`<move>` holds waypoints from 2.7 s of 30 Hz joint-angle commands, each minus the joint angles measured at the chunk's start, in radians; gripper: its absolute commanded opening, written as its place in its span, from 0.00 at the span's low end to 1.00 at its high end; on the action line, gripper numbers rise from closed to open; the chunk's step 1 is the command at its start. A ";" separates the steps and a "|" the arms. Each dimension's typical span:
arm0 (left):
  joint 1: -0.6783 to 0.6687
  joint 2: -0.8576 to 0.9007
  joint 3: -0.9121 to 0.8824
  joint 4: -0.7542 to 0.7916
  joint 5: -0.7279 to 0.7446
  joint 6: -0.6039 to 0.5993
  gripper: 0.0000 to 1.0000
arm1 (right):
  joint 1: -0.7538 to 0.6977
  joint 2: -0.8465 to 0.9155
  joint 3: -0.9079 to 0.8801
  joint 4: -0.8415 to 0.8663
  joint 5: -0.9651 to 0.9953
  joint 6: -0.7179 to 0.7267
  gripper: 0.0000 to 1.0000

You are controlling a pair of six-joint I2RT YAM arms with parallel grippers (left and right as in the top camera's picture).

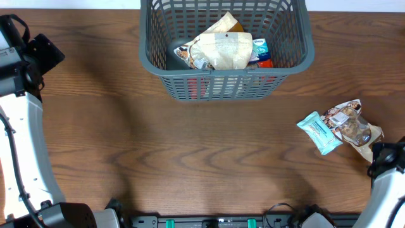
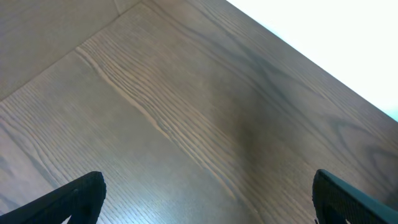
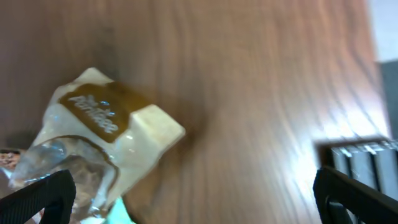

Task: Pack container
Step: 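Grasp the clear dried-mushroom bag with the right gripper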

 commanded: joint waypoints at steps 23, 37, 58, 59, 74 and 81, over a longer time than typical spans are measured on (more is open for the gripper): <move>0.007 0.002 0.007 -0.030 0.006 0.002 0.99 | -0.001 0.196 -0.003 0.327 -0.436 -0.869 0.94; 0.007 0.002 0.007 -0.031 0.006 0.017 0.99 | -0.002 0.196 -0.003 0.198 -0.269 -1.090 0.99; 0.007 0.002 0.007 -0.036 0.006 0.021 0.99 | 0.000 0.197 -0.003 0.312 -0.461 -2.073 0.99; 0.007 0.002 0.007 -0.036 0.006 0.021 0.99 | 0.000 0.197 -0.003 0.322 -0.481 -2.092 0.99; 0.006 0.002 0.007 -0.041 0.006 0.029 0.99 | 0.000 0.336 -0.003 0.334 -0.603 -2.185 0.99; 0.006 0.002 0.007 -0.058 0.006 0.029 0.99 | -0.001 0.427 -0.003 0.362 -0.605 -2.179 0.99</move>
